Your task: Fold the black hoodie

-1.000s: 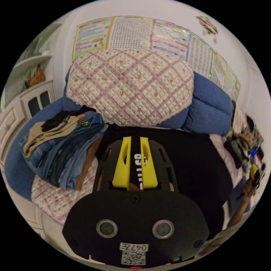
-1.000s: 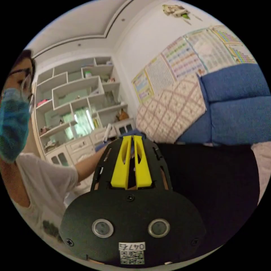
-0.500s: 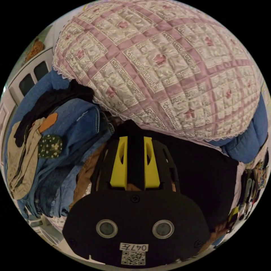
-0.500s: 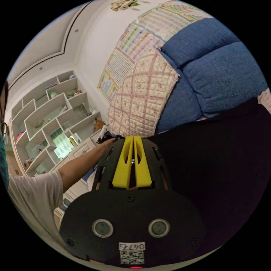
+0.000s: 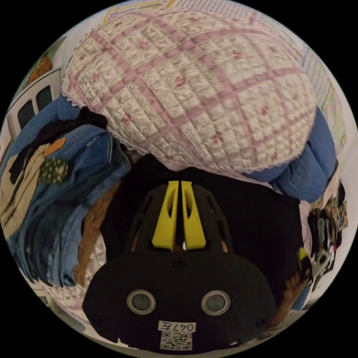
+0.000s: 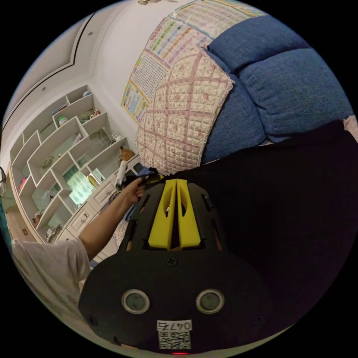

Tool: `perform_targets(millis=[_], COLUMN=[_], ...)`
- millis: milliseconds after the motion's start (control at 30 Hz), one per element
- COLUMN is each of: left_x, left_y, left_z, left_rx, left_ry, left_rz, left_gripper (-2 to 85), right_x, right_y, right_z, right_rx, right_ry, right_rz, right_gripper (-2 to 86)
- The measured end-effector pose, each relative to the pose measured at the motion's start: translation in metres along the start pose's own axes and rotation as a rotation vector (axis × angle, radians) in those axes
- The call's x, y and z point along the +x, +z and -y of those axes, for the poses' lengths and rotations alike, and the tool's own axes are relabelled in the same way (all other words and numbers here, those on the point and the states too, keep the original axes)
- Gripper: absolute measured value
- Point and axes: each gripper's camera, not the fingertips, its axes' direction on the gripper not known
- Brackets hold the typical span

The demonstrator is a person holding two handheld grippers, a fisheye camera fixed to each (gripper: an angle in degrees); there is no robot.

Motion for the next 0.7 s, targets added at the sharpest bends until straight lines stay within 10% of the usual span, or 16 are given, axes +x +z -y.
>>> perform_targets(millis=[400, 700], left_x=[0.175, 0.267], left_y=[-0.017, 0.003], left_z=[-0.148, -0.068], left_rx=[-0.184, -0.041], left_ry=[0.081, 0.324], left_rz=[-0.160, 0.032], left_gripper=[6.9, 0.4], right_x=[-0.008, -0.023], right_y=[0.058, 0.098], right_z=[0.060, 0.114], right_rx=[-0.009, 0.000], right_ry=[-0.027, 0.008], right_rz=[-0.019, -0.014], right_gripper=[-1.3, -1.3])
